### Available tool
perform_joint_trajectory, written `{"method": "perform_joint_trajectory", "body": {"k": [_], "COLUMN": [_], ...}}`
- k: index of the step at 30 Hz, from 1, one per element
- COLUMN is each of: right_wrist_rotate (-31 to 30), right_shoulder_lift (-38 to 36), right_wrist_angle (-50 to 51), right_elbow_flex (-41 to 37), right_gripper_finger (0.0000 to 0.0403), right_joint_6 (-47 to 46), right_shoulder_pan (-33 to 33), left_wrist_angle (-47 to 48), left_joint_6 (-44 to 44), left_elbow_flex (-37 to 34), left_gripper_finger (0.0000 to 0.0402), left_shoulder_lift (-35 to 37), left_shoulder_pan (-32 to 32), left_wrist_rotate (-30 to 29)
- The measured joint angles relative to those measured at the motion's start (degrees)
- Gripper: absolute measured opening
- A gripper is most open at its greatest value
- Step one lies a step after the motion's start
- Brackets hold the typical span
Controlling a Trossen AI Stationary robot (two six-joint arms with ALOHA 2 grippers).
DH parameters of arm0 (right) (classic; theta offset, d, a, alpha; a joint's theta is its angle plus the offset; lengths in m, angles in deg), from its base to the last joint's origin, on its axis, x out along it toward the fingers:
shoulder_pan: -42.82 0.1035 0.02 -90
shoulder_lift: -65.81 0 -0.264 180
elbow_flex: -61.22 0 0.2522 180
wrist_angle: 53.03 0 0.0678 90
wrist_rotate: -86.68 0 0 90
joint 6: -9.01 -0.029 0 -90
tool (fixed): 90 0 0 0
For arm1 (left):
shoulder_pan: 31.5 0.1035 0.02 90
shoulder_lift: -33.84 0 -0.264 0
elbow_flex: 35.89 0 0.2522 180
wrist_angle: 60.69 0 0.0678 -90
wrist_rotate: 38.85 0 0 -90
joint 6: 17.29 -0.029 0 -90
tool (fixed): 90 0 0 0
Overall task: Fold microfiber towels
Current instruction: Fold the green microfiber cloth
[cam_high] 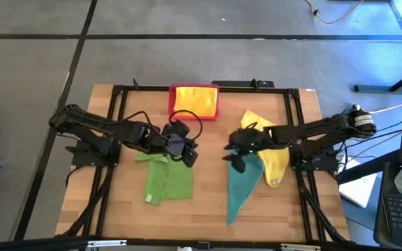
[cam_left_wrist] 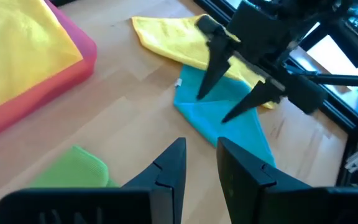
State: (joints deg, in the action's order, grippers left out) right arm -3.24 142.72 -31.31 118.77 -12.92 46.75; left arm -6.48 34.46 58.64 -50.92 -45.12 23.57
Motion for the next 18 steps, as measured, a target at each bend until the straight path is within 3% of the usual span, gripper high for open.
{"method": "perform_joint_trajectory", "body": {"k": [3, 6, 12, 18], "right_wrist_rotate": [3.65, 9.03, 20.55, 22.02], "right_shoulder_lift": [4.85, 11.72, 24.77, 31.95], "right_wrist_angle": [-12.57, -18.48, -18.28, -7.15], "right_elbow_flex": [0.11, 1.40, 12.09, 25.09], "right_gripper_finger": [0.0230, 0.0216, 0.0185, 0.0123], "right_joint_6": [0.80, -0.36, 1.38, 12.01], "right_shoulder_pan": [-0.02, 0.00, 0.06, 0.92], "left_wrist_angle": [2.30, 2.66, -2.60, -2.04], "left_joint_6": [2.32, 5.36, 5.88, 5.14], "left_elbow_flex": [0.00, -0.02, -0.02, -0.02], "left_gripper_finger": [0.0082, 0.0082, 0.0082, 0.0082], "left_shoulder_lift": [0.01, 0.01, 0.01, 1.49], "left_shoulder_pan": [-0.50, 0.31, 2.15, 2.47], "left_wrist_rotate": [-1.94, -5.18, -5.35, -1.92]}}
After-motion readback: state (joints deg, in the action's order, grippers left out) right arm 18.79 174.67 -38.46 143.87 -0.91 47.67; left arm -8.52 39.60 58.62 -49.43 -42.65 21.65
